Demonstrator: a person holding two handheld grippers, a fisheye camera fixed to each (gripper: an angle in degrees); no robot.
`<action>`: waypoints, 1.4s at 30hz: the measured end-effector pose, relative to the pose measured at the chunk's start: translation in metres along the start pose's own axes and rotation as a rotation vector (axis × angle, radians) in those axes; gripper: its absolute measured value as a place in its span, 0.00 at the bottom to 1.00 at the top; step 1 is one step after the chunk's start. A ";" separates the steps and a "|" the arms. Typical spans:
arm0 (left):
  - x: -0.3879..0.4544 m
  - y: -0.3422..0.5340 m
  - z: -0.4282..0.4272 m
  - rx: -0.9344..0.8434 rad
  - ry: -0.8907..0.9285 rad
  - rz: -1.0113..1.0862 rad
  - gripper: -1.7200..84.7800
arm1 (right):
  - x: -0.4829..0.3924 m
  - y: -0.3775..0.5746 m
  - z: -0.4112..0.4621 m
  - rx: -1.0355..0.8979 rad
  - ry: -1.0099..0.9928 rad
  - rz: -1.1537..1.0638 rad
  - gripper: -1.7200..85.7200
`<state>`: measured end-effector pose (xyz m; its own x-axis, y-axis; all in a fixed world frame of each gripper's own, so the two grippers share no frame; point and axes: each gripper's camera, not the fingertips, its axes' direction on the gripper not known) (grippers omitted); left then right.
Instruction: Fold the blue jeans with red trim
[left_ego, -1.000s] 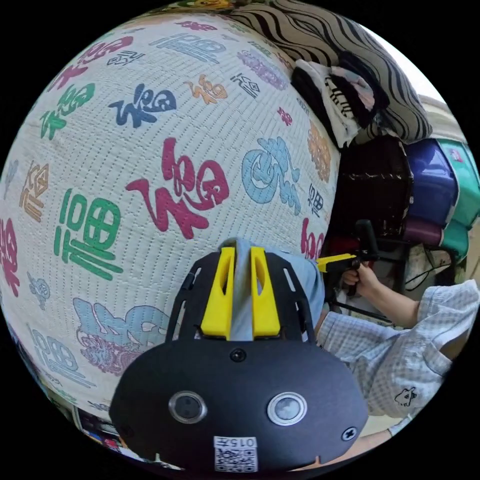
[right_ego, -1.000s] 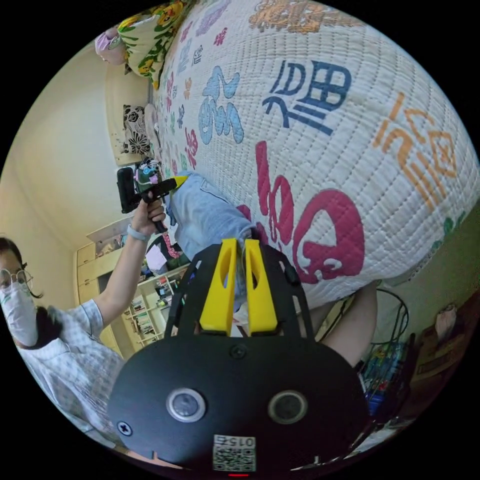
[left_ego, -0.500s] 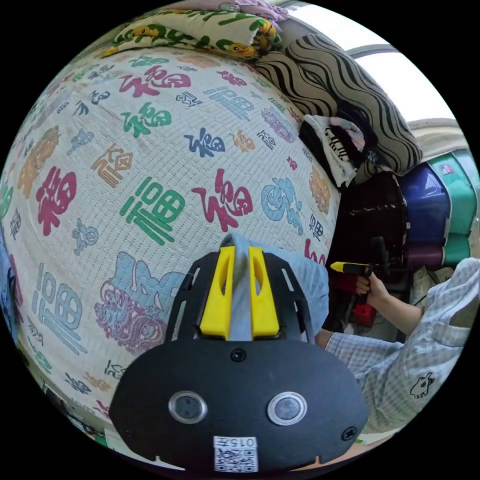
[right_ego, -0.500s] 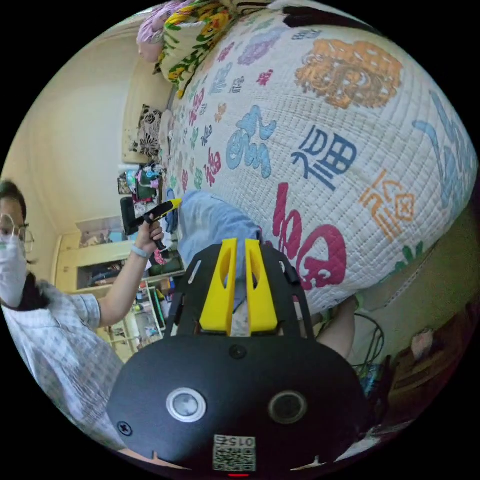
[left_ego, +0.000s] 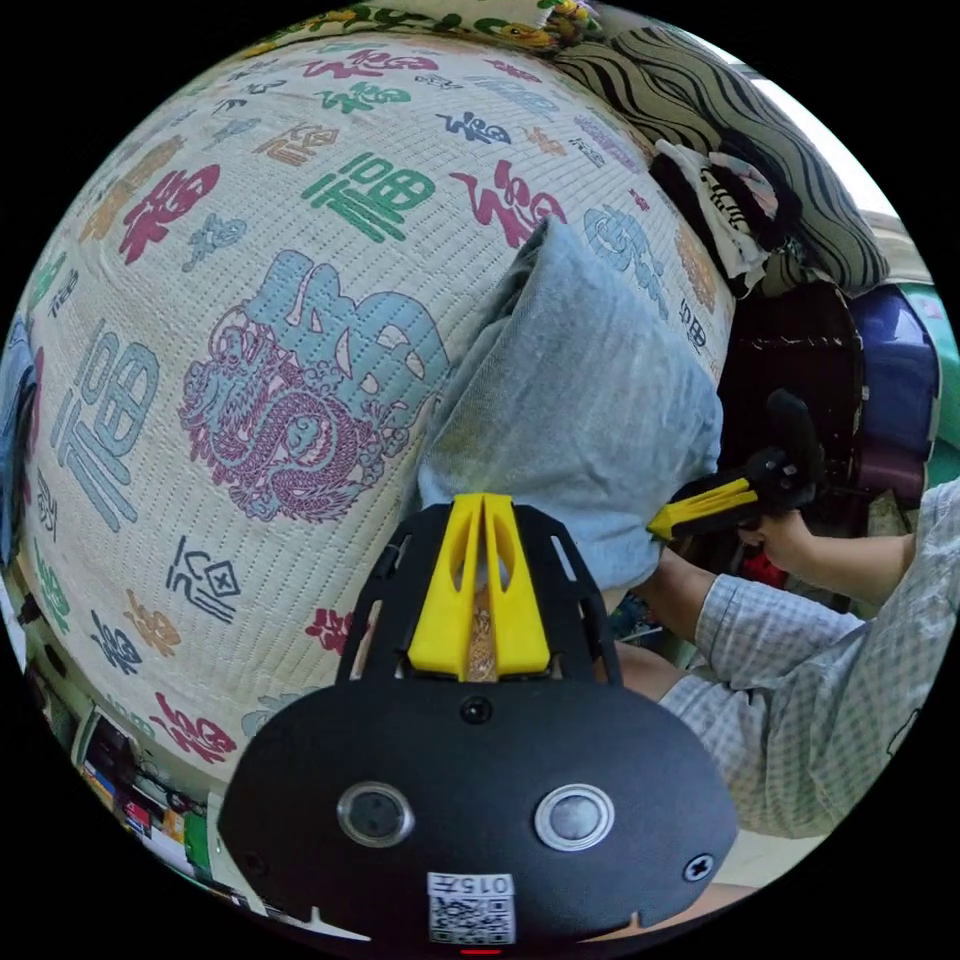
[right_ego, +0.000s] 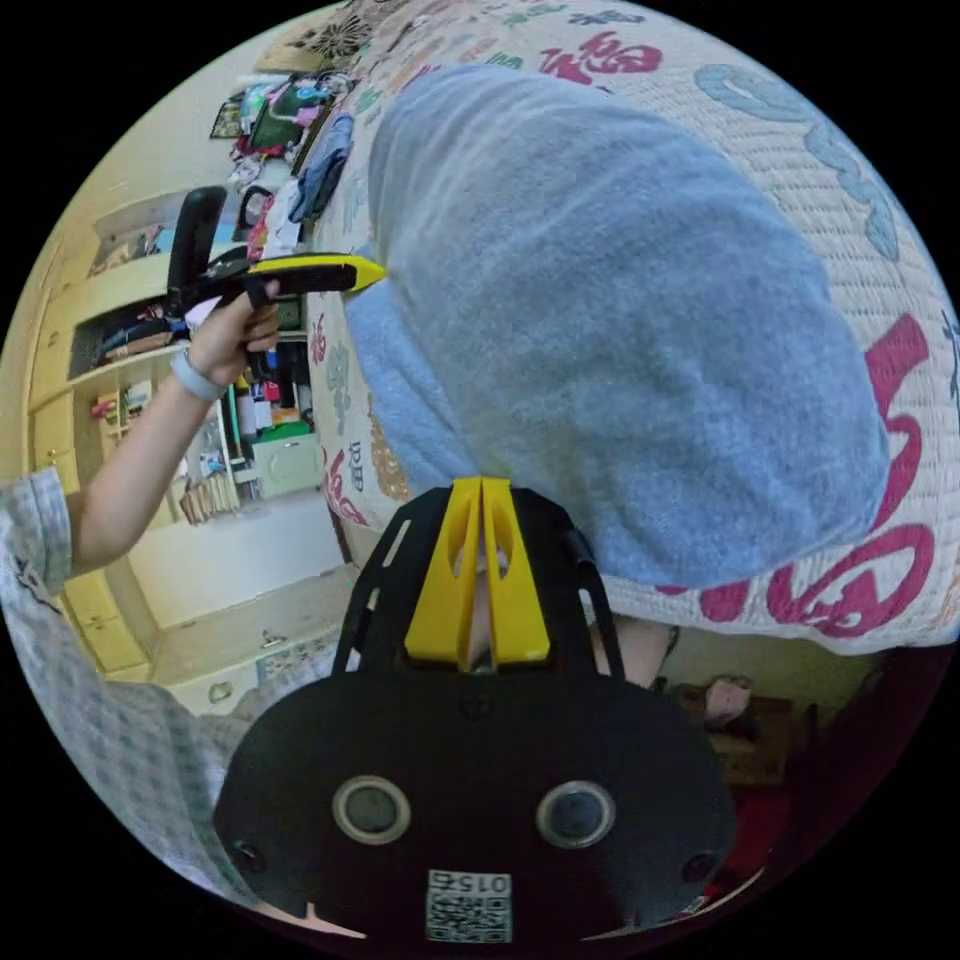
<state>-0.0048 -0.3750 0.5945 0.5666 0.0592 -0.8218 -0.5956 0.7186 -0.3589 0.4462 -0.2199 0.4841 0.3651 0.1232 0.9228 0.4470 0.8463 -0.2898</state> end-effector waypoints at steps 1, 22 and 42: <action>-0.002 -0.003 -0.006 -0.002 0.001 0.020 0.03 | 0.005 0.006 -0.013 0.034 -0.064 0.009 0.02; -0.120 -0.117 0.015 -0.159 0.555 0.277 0.18 | 0.127 0.113 -0.097 0.571 -0.375 0.349 0.18; -0.112 -0.155 0.096 -0.251 0.642 0.361 0.14 | 0.148 0.063 -0.129 0.661 -0.653 0.286 0.14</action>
<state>0.0785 -0.4269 0.7843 -0.0820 -0.2077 -0.9747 -0.8354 0.5477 -0.0465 0.6337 -0.2147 0.5701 -0.2254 0.4638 0.8568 -0.2095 0.8357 -0.5076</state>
